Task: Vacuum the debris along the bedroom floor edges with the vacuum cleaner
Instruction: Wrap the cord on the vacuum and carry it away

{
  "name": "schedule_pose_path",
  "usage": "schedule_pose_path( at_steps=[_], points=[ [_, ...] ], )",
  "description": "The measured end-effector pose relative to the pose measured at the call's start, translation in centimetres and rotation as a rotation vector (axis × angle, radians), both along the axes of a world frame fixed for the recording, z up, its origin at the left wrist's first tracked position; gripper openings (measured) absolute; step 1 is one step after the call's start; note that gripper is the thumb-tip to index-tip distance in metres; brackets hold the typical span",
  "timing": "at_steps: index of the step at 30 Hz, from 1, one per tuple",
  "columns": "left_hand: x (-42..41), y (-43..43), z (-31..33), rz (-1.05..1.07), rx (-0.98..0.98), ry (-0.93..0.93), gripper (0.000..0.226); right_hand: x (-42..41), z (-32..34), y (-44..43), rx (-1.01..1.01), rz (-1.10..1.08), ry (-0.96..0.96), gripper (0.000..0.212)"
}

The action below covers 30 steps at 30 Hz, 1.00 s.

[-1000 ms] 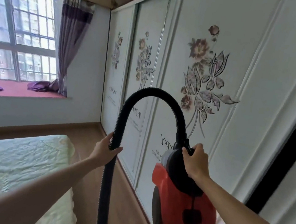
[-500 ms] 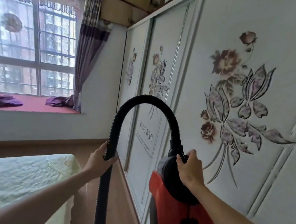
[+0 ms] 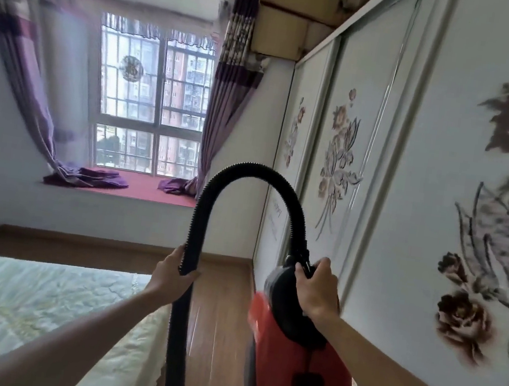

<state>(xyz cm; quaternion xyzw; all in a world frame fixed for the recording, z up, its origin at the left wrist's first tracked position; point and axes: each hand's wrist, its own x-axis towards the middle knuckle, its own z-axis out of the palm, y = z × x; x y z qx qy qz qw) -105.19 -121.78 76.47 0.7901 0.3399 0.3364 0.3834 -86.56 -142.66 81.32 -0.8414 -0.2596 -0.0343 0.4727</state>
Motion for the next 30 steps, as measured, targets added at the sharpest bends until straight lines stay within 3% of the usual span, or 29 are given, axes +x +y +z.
schedule_pose_path(
  at_steps=[7,16,30],
  points=[
    [2.6,6.7,0.1,0.102,-0.006,0.036,0.065,5.5,-0.6,8.2,0.001,0.067,-0.003,0.037],
    [8.3,19.3,-1.2,0.195,0.004,0.097,0.072,12.7,-4.2,21.0,-0.022,0.093,0.015,0.029],
    [19.7,35.4,-0.7,0.159,0.064,0.106,0.073,24.7,-3.2,38.3,0.011,0.043,0.041,0.032]
  ],
)
